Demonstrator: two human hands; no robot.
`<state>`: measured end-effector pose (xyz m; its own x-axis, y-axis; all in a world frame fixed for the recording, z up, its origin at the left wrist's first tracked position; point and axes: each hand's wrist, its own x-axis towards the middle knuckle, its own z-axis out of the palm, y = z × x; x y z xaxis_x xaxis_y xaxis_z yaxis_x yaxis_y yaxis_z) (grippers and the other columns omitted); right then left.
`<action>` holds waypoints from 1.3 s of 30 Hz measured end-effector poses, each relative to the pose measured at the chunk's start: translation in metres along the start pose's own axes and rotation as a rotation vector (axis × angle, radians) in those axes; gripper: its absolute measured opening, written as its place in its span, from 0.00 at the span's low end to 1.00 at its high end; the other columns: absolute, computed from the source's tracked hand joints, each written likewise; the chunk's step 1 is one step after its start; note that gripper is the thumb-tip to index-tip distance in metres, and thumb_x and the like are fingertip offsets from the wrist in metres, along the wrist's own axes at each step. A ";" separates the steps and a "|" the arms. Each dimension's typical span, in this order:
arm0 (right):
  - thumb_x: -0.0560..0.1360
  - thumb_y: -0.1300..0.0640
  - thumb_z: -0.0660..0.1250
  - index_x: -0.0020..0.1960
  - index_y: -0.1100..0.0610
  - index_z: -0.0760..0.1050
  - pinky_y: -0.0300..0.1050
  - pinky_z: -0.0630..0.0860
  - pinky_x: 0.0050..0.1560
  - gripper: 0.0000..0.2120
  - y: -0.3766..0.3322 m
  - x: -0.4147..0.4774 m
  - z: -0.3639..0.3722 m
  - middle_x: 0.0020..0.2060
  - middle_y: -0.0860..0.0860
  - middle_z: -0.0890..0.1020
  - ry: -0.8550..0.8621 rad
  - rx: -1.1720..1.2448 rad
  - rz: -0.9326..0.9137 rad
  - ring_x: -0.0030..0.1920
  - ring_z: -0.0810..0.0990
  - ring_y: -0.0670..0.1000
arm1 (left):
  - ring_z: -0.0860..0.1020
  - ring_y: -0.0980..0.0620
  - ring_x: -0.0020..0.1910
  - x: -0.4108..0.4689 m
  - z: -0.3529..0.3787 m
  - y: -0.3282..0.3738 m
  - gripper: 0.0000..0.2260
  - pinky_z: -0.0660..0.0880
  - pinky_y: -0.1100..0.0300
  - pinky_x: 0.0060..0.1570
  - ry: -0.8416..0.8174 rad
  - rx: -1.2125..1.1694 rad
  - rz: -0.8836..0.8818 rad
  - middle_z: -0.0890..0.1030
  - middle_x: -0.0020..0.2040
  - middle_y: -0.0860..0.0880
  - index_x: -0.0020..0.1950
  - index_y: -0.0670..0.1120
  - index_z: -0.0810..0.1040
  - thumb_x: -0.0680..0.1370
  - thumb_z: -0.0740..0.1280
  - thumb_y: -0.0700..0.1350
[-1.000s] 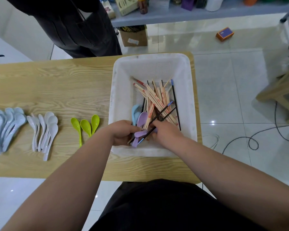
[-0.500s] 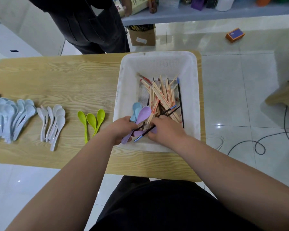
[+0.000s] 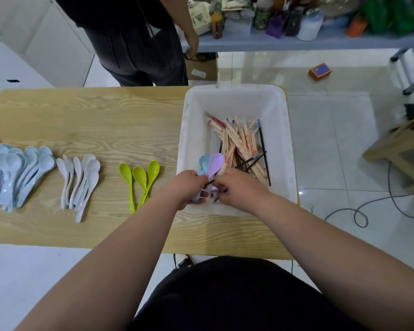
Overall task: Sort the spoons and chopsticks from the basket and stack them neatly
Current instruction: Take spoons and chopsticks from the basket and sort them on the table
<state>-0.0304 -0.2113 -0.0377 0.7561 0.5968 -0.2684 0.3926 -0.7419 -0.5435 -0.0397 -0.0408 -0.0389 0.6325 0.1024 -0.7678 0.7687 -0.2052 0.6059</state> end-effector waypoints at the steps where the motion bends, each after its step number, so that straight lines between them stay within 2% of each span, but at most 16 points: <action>1: 0.76 0.54 0.68 0.47 0.54 0.77 0.49 0.72 0.44 0.03 0.002 -0.003 0.002 0.45 0.50 0.73 0.035 0.019 0.025 0.51 0.76 0.56 | 0.81 0.49 0.38 0.000 0.000 0.001 0.10 0.81 0.56 0.37 0.002 -0.008 -0.008 0.80 0.47 0.42 0.57 0.39 0.75 0.82 0.62 0.45; 3: 0.76 0.56 0.67 0.43 0.52 0.73 0.52 0.73 0.45 0.04 0.005 -0.010 0.004 0.42 0.48 0.71 0.106 0.076 0.083 0.48 0.76 0.56 | 0.80 0.47 0.39 0.001 -0.001 0.003 0.07 0.81 0.55 0.37 -0.005 -0.040 -0.026 0.78 0.46 0.41 0.55 0.39 0.74 0.82 0.61 0.42; 5: 0.75 0.59 0.67 0.43 0.51 0.74 0.49 0.69 0.43 0.04 0.007 -0.016 0.006 0.43 0.50 0.74 0.170 0.157 0.169 0.47 0.75 0.54 | 0.80 0.43 0.41 0.003 -0.002 0.006 0.03 0.82 0.53 0.39 -0.029 -0.060 -0.068 0.79 0.46 0.39 0.50 0.39 0.75 0.80 0.62 0.38; 8: 0.72 0.61 0.68 0.39 0.41 0.72 0.45 0.67 0.42 0.14 0.008 -0.023 0.005 0.45 0.52 0.77 0.251 0.318 0.296 0.46 0.75 0.52 | 0.79 0.43 0.40 0.004 -0.003 0.010 0.05 0.82 0.52 0.40 -0.075 -0.047 -0.101 0.80 0.46 0.39 0.49 0.39 0.76 0.80 0.61 0.35; 10: 0.71 0.60 0.68 0.39 0.42 0.73 0.44 0.71 0.42 0.12 0.009 -0.028 0.002 0.46 0.52 0.78 0.232 0.406 0.389 0.46 0.77 0.52 | 0.80 0.44 0.40 0.005 -0.002 0.012 0.05 0.82 0.54 0.37 -0.091 -0.001 -0.114 0.80 0.49 0.38 0.52 0.39 0.76 0.80 0.61 0.35; 13: 0.74 0.57 0.67 0.44 0.45 0.75 0.46 0.75 0.42 0.06 0.009 -0.039 -0.003 0.43 0.53 0.82 0.175 0.555 0.459 0.41 0.80 0.53 | 0.79 0.41 0.46 0.007 0.001 0.015 0.03 0.81 0.53 0.38 -0.082 0.027 -0.132 0.78 0.56 0.38 0.51 0.41 0.75 0.81 0.62 0.40; 16: 0.75 0.55 0.68 0.44 0.49 0.75 0.45 0.77 0.41 0.03 0.007 -0.046 -0.005 0.38 0.49 0.83 0.189 0.694 0.468 0.38 0.81 0.48 | 0.80 0.39 0.49 0.011 0.003 0.019 0.07 0.81 0.51 0.37 -0.066 0.038 -0.135 0.77 0.56 0.40 0.53 0.41 0.75 0.82 0.62 0.44; 18: 0.77 0.56 0.66 0.43 0.53 0.75 0.45 0.76 0.40 0.04 0.004 -0.047 -0.008 0.36 0.49 0.83 0.245 0.774 0.488 0.37 0.80 0.48 | 0.80 0.42 0.42 0.011 0.005 0.022 0.06 0.78 0.53 0.36 -0.049 0.060 -0.119 0.78 0.46 0.41 0.48 0.40 0.75 0.82 0.61 0.40; 20: 0.77 0.60 0.63 0.43 0.55 0.76 0.44 0.75 0.39 0.05 0.003 -0.048 -0.014 0.35 0.50 0.83 0.322 0.799 0.501 0.35 0.80 0.48 | 0.75 0.47 0.32 0.007 0.005 0.023 0.09 0.71 0.61 0.30 -0.023 0.117 -0.083 0.76 0.37 0.43 0.42 0.42 0.74 0.82 0.60 0.38; 23: 0.76 0.62 0.62 0.45 0.54 0.77 0.45 0.76 0.39 0.06 0.004 -0.053 -0.026 0.34 0.51 0.83 0.429 0.811 0.489 0.32 0.79 0.48 | 0.74 0.50 0.31 -0.001 -0.001 0.019 0.10 0.64 0.64 0.28 0.000 0.186 -0.033 0.77 0.39 0.45 0.45 0.42 0.76 0.81 0.57 0.38; 28: 0.75 0.58 0.65 0.44 0.46 0.78 0.50 0.77 0.42 0.07 0.002 -0.051 -0.036 0.41 0.58 0.84 0.535 0.842 0.398 0.36 0.79 0.50 | 0.76 0.49 0.42 -0.009 -0.016 0.010 0.11 0.70 0.58 0.39 0.076 0.404 0.193 0.81 0.44 0.50 0.47 0.46 0.79 0.81 0.57 0.43; 30: 0.76 0.56 0.66 0.47 0.45 0.79 0.43 0.74 0.41 0.06 0.000 -0.047 -0.036 0.42 0.59 0.83 0.553 0.804 0.368 0.37 0.78 0.49 | 0.76 0.50 0.39 -0.015 -0.017 0.011 0.11 0.71 0.59 0.38 0.105 0.276 0.227 0.82 0.43 0.52 0.49 0.46 0.80 0.81 0.58 0.44; 32: 0.79 0.56 0.66 0.53 0.46 0.80 0.33 0.71 0.39 0.07 -0.003 -0.042 -0.032 0.40 0.48 0.81 0.565 0.713 0.306 0.37 0.77 0.40 | 0.75 0.51 0.36 -0.022 -0.012 0.015 0.10 0.73 0.60 0.34 0.046 0.039 0.191 0.82 0.43 0.49 0.50 0.44 0.80 0.82 0.59 0.41; 33: 0.80 0.57 0.66 0.58 0.47 0.80 0.31 0.71 0.43 0.10 -0.005 -0.040 -0.029 0.44 0.44 0.81 0.560 0.646 0.258 0.42 0.78 0.38 | 0.76 0.51 0.36 -0.025 -0.008 0.018 0.10 0.74 0.61 0.32 -0.003 -0.103 0.158 0.81 0.43 0.47 0.51 0.42 0.80 0.83 0.59 0.40; 36: 0.78 0.59 0.64 0.66 0.52 0.79 0.33 0.69 0.62 0.17 -0.013 -0.032 -0.014 0.58 0.48 0.79 0.511 0.430 0.116 0.58 0.75 0.44 | 0.79 0.50 0.36 -0.035 0.005 0.020 0.08 0.78 0.59 0.35 -0.144 -0.457 0.073 0.81 0.43 0.43 0.51 0.38 0.78 0.84 0.59 0.37; 39: 0.74 0.60 0.63 0.66 0.57 0.79 0.26 0.63 0.62 0.21 -0.023 -0.026 0.002 0.59 0.53 0.78 0.471 0.395 0.017 0.59 0.74 0.47 | 0.84 0.47 0.40 -0.041 0.015 0.017 0.10 0.81 0.57 0.38 -0.262 -0.569 0.058 0.83 0.46 0.40 0.58 0.37 0.77 0.83 0.58 0.36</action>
<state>-0.0607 -0.2091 -0.0199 0.9459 0.3203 0.0515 0.2231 -0.5271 -0.8200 -0.0540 -0.0631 0.0000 0.6855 -0.1498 -0.7125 0.7100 0.3544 0.6085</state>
